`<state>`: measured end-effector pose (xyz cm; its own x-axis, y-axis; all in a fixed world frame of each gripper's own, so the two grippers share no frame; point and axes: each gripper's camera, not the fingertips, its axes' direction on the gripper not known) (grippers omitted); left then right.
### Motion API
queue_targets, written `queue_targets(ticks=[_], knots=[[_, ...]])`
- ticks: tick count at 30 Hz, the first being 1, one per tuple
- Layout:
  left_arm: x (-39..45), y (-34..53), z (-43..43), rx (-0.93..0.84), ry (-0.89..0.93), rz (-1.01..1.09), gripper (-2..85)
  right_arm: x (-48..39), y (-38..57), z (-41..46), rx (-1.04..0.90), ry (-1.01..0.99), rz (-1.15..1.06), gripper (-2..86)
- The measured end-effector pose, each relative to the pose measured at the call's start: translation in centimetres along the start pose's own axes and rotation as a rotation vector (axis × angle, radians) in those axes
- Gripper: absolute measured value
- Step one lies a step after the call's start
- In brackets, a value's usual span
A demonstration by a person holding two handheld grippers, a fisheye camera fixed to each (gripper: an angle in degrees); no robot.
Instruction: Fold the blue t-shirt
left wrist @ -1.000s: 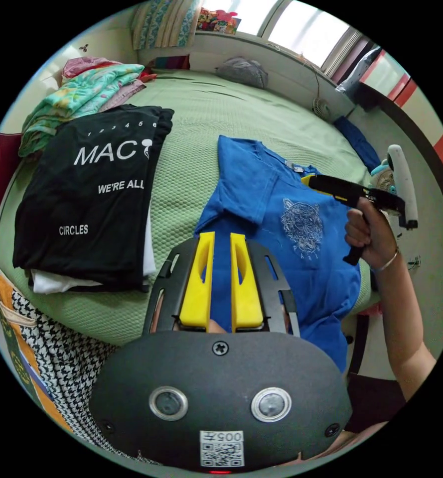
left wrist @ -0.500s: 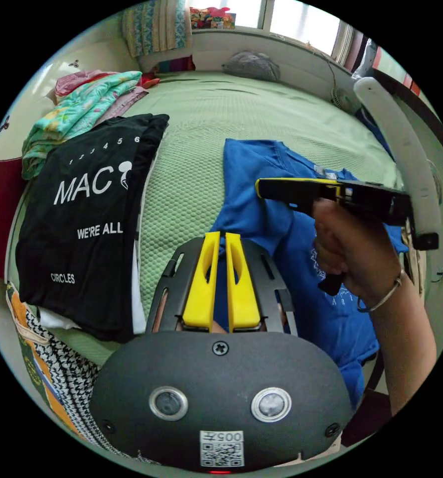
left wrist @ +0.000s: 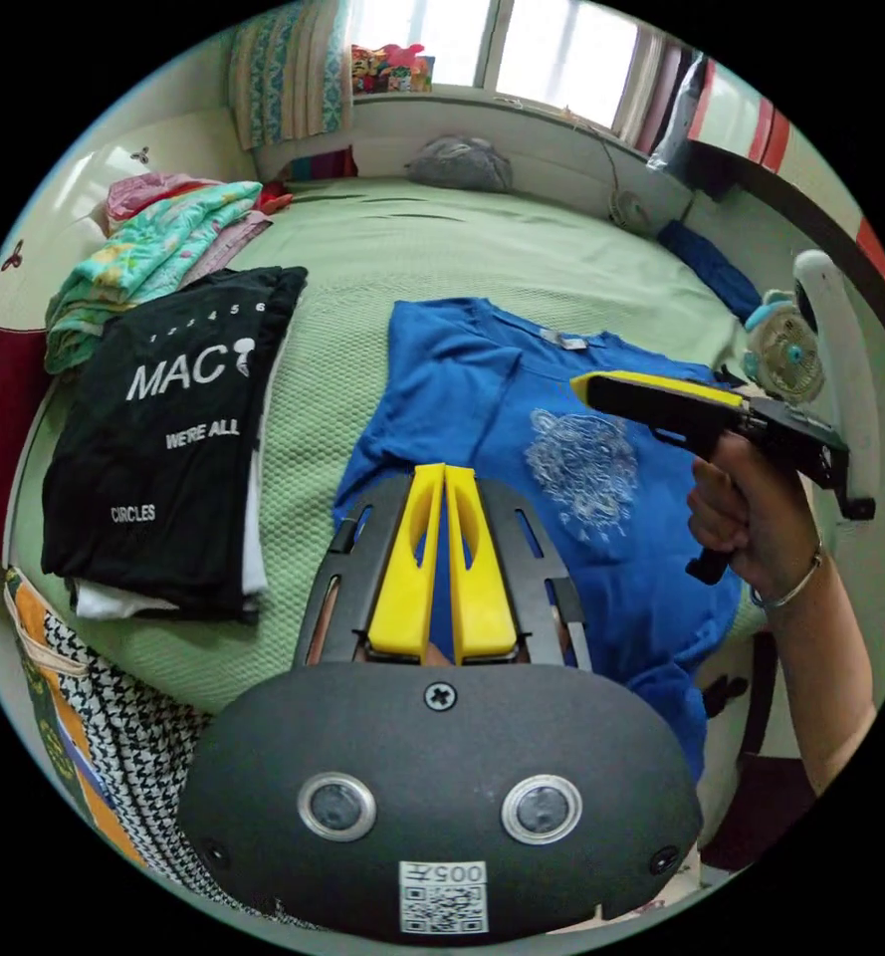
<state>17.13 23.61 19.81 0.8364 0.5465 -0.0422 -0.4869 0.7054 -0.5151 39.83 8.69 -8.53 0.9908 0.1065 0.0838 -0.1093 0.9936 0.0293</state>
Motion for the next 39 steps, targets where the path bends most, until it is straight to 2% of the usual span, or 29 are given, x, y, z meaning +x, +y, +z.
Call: queue_targets(ticks=[7,12,18,23,26,32,36,39], knots=[[8.0,0.5,2.8,-0.049,0.088,0.123,0.1,11.5,5.5,-6.0,0.0,0.09,0.195,5.0],[11.7,0.5,5.8,-0.093,0.116,0.182,0.6,17.4,5.1,-8.0,0.021,0.162,0.25,5.6],[13.5,0.6,9.9,-0.136,0.116,0.218,2.8,22.7,0.2,-5.6,-0.037,0.234,0.266,6.2],[13.5,1.9,11.0,-0.078,0.159,0.215,3.5,26.0,-4.0,-0.6,-0.167,0.351,0.313,6.4],[14.1,2.6,11.3,-0.053,0.147,0.225,3.6,26.9,-4.2,2.1,-0.257,0.351,0.352,4.8],[14.9,3.7,12.0,-0.025,0.13,0.237,3.7,25.6,-3.3,-1.1,-0.159,0.391,0.331,-1.3],[14.9,4.2,12.5,-0.021,0.155,0.231,3.5,23.1,-3.9,-4.6,-0.14,0.395,0.291,-1.6],[15.1,4.6,12.8,-0.013,0.16,0.241,3.4,19.0,-4.7,-7.1,-0.081,0.326,0.239,-1.5]])
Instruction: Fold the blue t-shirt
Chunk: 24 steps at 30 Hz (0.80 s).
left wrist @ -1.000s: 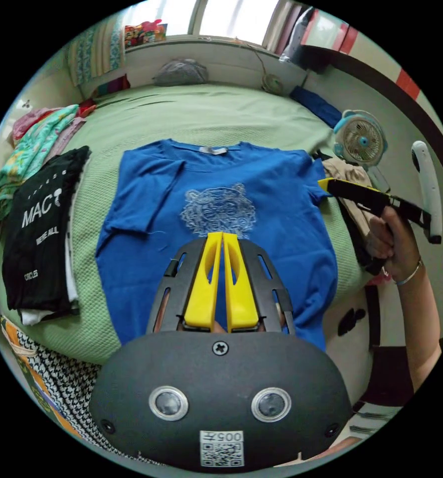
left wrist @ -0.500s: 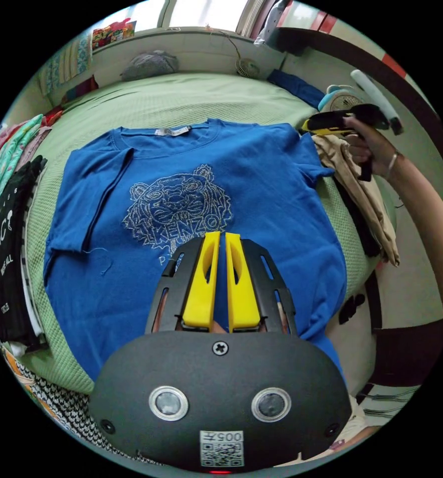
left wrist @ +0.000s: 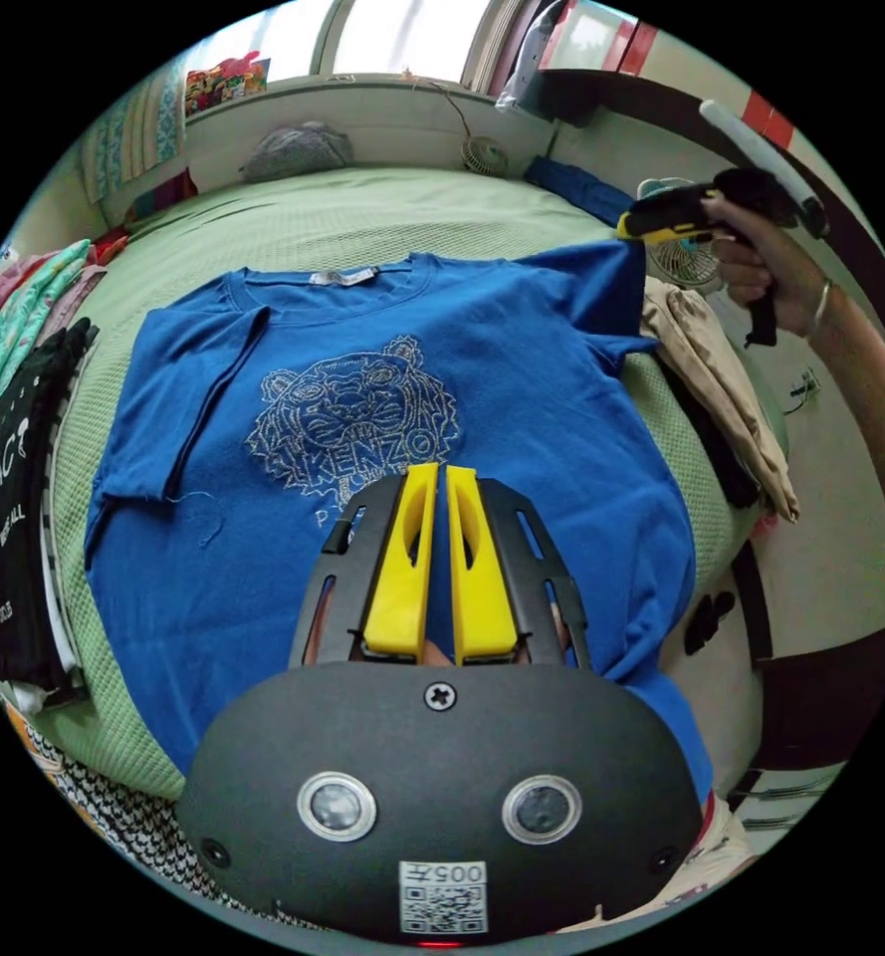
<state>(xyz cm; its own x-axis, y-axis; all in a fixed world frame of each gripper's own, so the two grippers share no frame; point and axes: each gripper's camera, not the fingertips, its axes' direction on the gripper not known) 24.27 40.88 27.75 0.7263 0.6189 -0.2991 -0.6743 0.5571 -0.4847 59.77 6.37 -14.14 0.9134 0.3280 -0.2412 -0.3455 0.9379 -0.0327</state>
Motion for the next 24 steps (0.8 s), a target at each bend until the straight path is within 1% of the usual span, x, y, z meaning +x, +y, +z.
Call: queue_targets(ticks=[4,5,7,12,14,17,21,24], knots=[[0.7,0.4,0.4,0.004,-0.033,0.023,3.5,-5.8,0.6,-1.9,-0.016,-0.141,-0.05,0.0],[0.7,0.5,0.5,0.005,-0.037,0.025,3.5,-6.7,0.7,-2.1,-0.031,-0.194,-0.058,2.6],[1.0,0.8,0.6,0.01,-0.052,0.034,3.5,-7.0,1.0,-2.6,-0.025,-0.245,-0.069,4.4],[1.0,1.1,0.9,0.012,-0.045,0.034,3.3,-3.2,3.1,-1.5,-0.044,-0.195,-0.009,3.5],[0.9,1.2,0.9,0.01,-0.033,0.029,3.2,-0.9,4.9,0.3,-0.085,-0.215,0.034,3.8],[0.8,1.4,1.0,0.009,-0.032,0.028,3.2,0.3,6.8,2.3,-0.096,-0.235,0.059,4.3],[0.8,1.6,0.9,0.01,-0.042,0.033,3.3,-0.3,7.6,3.3,-0.078,-0.282,0.036,5.3],[0.5,1.7,0.9,0.008,-0.031,0.029,3.3,-1.8,8.3,3.2,-0.062,-0.239,-0.036,5.1]])
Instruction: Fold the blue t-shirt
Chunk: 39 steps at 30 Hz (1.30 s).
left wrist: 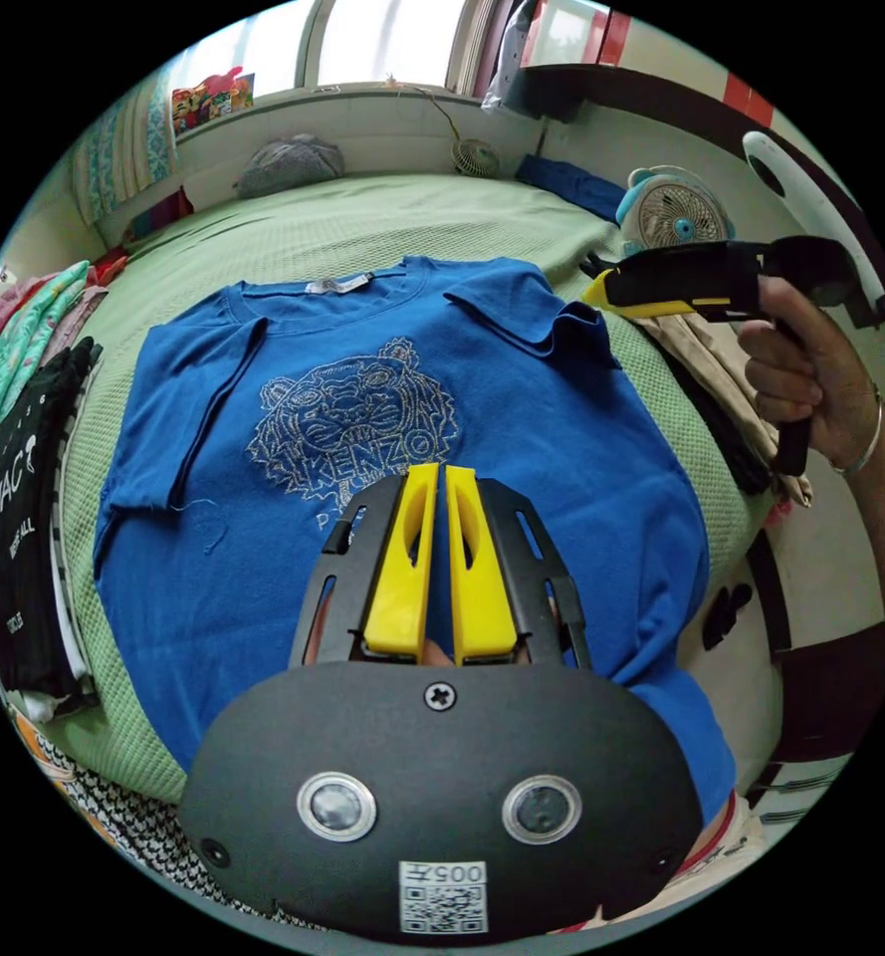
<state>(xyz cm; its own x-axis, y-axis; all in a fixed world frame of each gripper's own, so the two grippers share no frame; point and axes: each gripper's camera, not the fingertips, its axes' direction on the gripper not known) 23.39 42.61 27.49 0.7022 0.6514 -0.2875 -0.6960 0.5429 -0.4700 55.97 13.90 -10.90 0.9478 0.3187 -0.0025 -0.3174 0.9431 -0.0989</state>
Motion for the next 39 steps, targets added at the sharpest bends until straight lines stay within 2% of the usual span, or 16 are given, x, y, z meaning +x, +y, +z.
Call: queue_targets(ticks=[7,12,17,21,24,29,35,39], knots=[[-0.7,0.2,-0.4,-0.001,0.017,-0.007,3.3,-1.5,2.6,4.3,-0.142,0.088,-0.086,0.7],[-1.2,0.3,-0.9,-0.002,0.024,-0.009,3.3,-1.3,4.0,2.8,-0.169,0.146,-0.116,2.7],[-1.6,0.3,-1.4,-0.004,0.017,-0.007,3.2,-3.3,3.2,-1.2,-0.025,0.135,-0.162,3.3],[-2.0,0.4,-2.1,-0.001,0.006,-0.003,3.2,-5.5,0.9,-1.0,0.064,0.109,-0.172,3.5],[-2.5,0.4,-2.5,-0.002,0.016,-0.006,3.3,-6.8,-1.7,1.0,0.074,0.084,-0.148,3.7],[-3.6,0.3,-3.4,-0.005,0.043,-0.017,3.3,-7.2,-4.4,5.6,-0.031,0.126,-0.094,3.7],[-4.8,0.1,-4.6,-0.013,0.056,-0.022,3.1,-4.3,-5.1,1.3,0.087,-0.105,0.058,-0.8],[-5.5,-0.1,-5.6,-0.012,0.054,-0.019,2.7,-4.7,-6.5,0.6,0.03,-0.161,0.039,1.4]])
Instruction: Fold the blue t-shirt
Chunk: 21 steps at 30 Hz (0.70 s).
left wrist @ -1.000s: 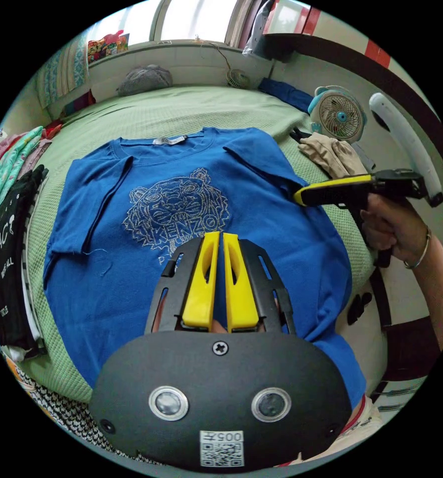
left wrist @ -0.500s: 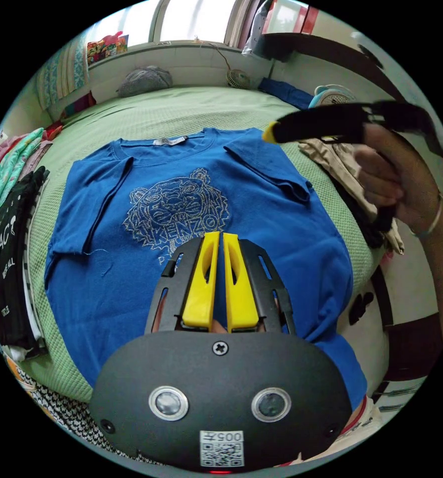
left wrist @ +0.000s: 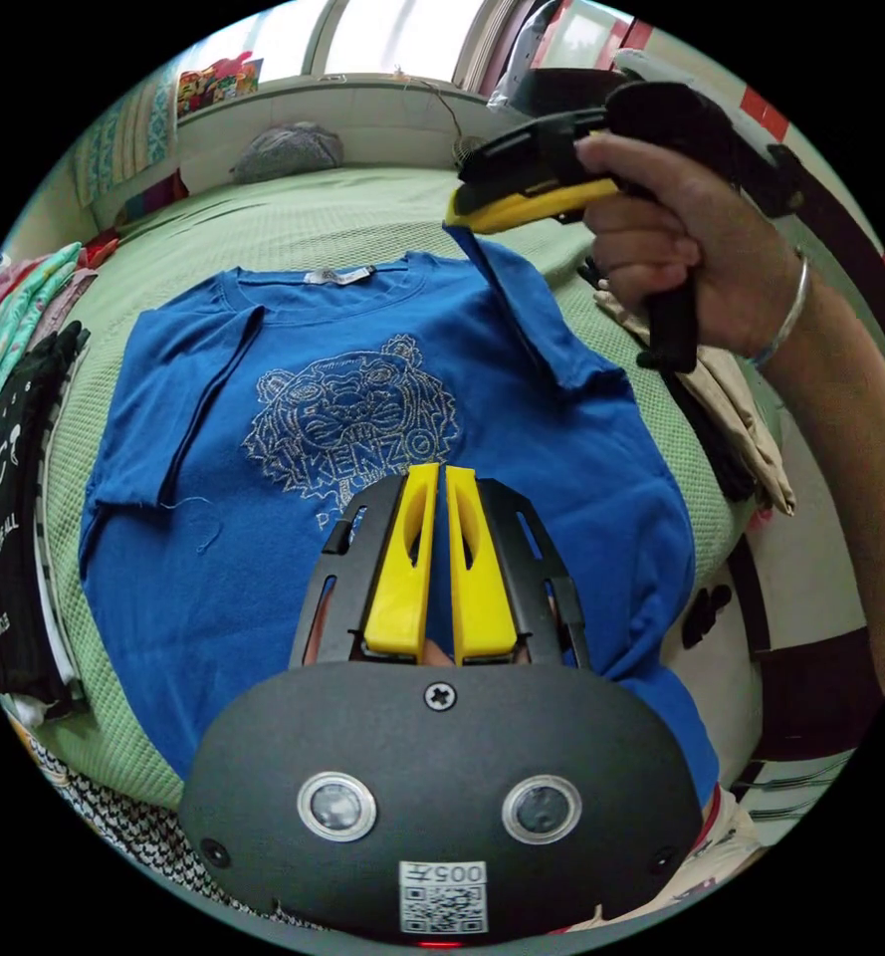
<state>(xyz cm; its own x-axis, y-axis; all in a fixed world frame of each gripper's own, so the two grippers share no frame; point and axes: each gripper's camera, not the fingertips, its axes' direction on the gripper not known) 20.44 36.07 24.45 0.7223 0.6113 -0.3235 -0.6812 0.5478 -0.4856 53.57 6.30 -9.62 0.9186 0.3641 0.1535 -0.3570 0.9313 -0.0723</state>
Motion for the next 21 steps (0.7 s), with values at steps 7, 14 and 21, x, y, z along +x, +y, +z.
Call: queue_targets(ticks=[7,14,21], knots=[[-3.3,0.1,-3.7,0.017,0.069,-0.091,0.8,1.0,4.6,-3.2,0.013,0.141,-0.062,4.0],[-7.4,3.2,-10.8,0.041,-0.047,-0.186,0.0,5.1,12.5,0.9,-0.201,0.302,-0.022,2.3],[-12.2,6.8,-14.2,-0.07,-0.12,-0.252,6.8,4.4,17.9,-3.2,-0.044,0.263,-0.021,1.8]])
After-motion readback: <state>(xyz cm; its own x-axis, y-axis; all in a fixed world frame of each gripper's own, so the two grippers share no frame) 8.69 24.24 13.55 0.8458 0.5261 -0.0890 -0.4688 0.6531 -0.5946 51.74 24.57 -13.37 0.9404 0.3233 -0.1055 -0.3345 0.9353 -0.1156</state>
